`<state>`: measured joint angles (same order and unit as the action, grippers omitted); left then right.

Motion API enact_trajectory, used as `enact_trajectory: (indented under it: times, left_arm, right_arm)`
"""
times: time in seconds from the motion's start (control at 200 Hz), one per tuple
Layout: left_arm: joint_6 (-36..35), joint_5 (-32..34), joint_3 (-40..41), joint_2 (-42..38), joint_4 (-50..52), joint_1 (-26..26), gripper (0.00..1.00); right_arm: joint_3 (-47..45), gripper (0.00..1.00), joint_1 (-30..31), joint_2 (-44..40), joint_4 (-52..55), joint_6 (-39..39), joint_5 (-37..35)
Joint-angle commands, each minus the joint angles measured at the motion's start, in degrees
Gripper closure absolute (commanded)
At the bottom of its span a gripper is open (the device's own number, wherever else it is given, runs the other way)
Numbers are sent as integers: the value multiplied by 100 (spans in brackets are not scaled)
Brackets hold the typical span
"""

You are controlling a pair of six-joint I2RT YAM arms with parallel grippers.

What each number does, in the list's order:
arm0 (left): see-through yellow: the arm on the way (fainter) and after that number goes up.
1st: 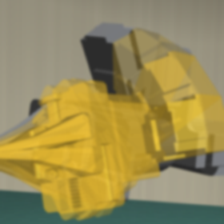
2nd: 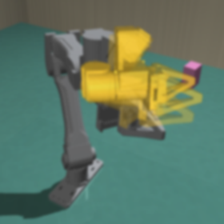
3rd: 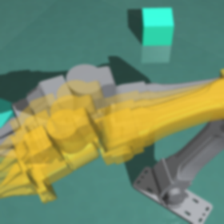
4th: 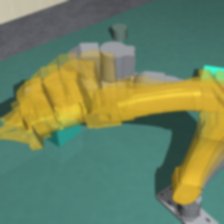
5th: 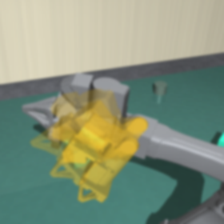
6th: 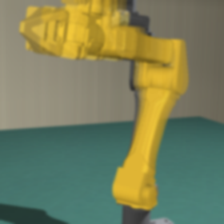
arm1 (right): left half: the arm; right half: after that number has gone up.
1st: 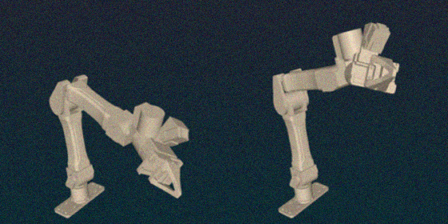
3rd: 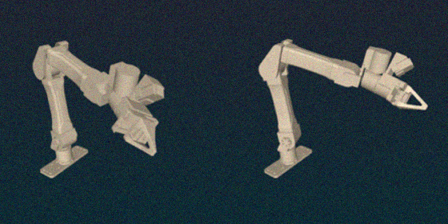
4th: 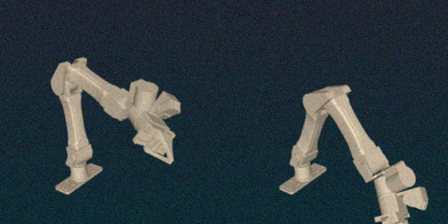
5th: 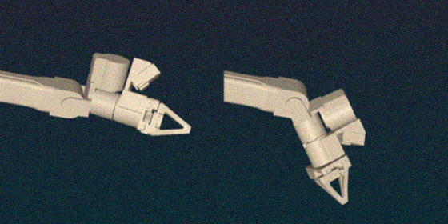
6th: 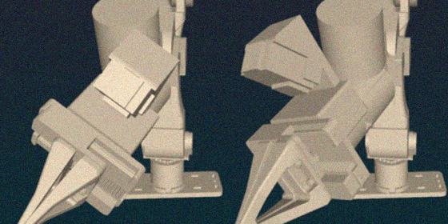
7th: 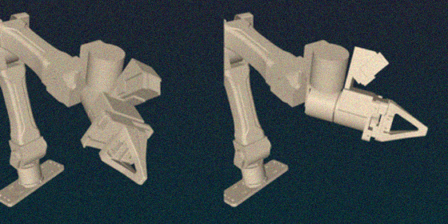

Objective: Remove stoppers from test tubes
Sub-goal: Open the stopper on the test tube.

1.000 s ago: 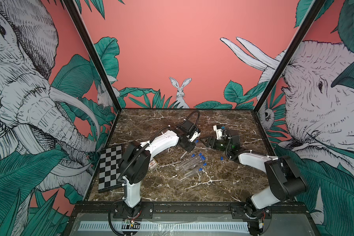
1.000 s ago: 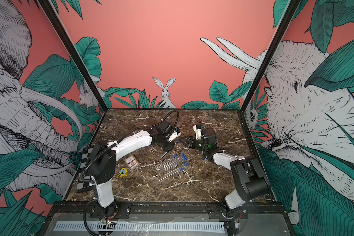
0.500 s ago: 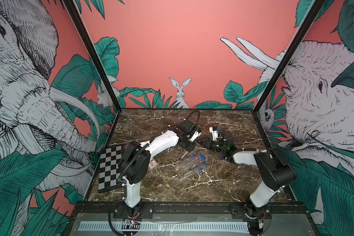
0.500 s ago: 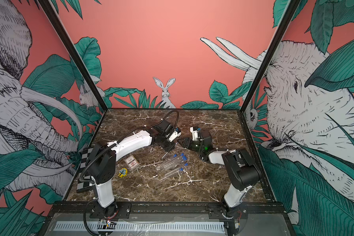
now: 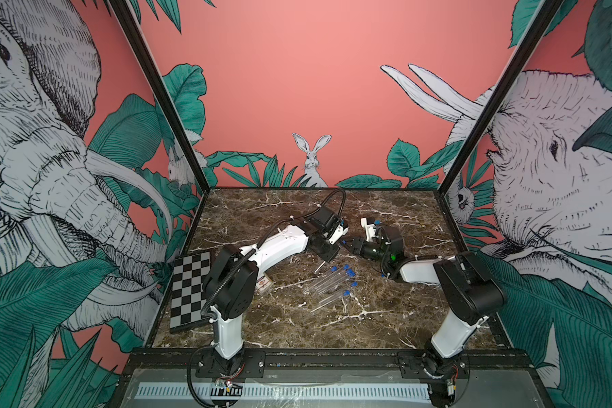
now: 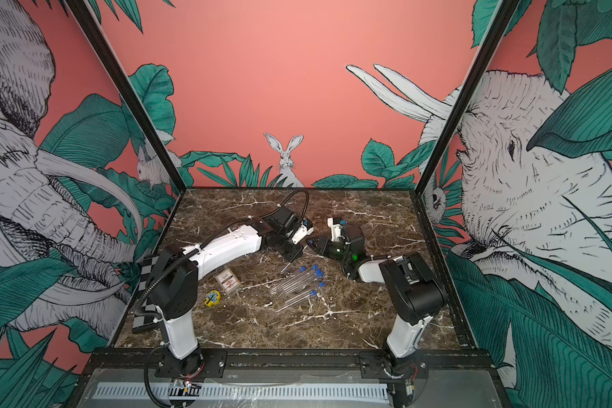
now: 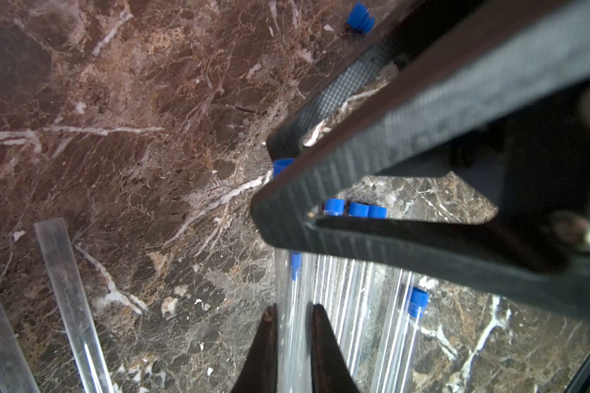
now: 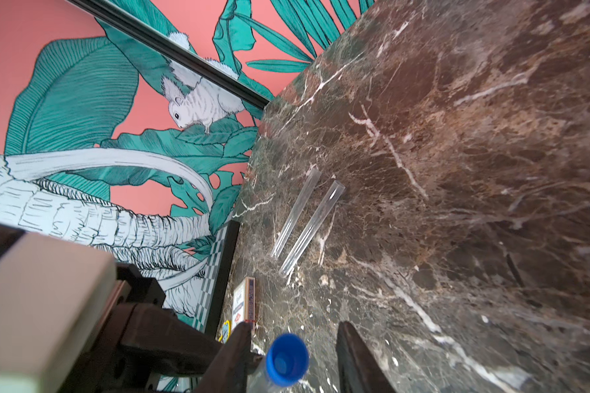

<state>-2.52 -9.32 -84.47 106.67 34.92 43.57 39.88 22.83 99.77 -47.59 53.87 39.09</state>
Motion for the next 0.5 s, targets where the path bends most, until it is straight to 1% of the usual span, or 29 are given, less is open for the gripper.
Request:
enact_trajectory:
  times: [0.0,0.395,0.495]
  left_arm:
    - [45,-81,27,-334,-64,-20,92]
    - [42,-61,35,-345,-65,-24,93]
    - [59,-61,44,-350,-64,-22,93]
  right_arm:
    - [91,61,38,27,-450,184,59]
    - [30,71,46,69,-768,431,53]
    - [20,75,46,92,-832,479,50]
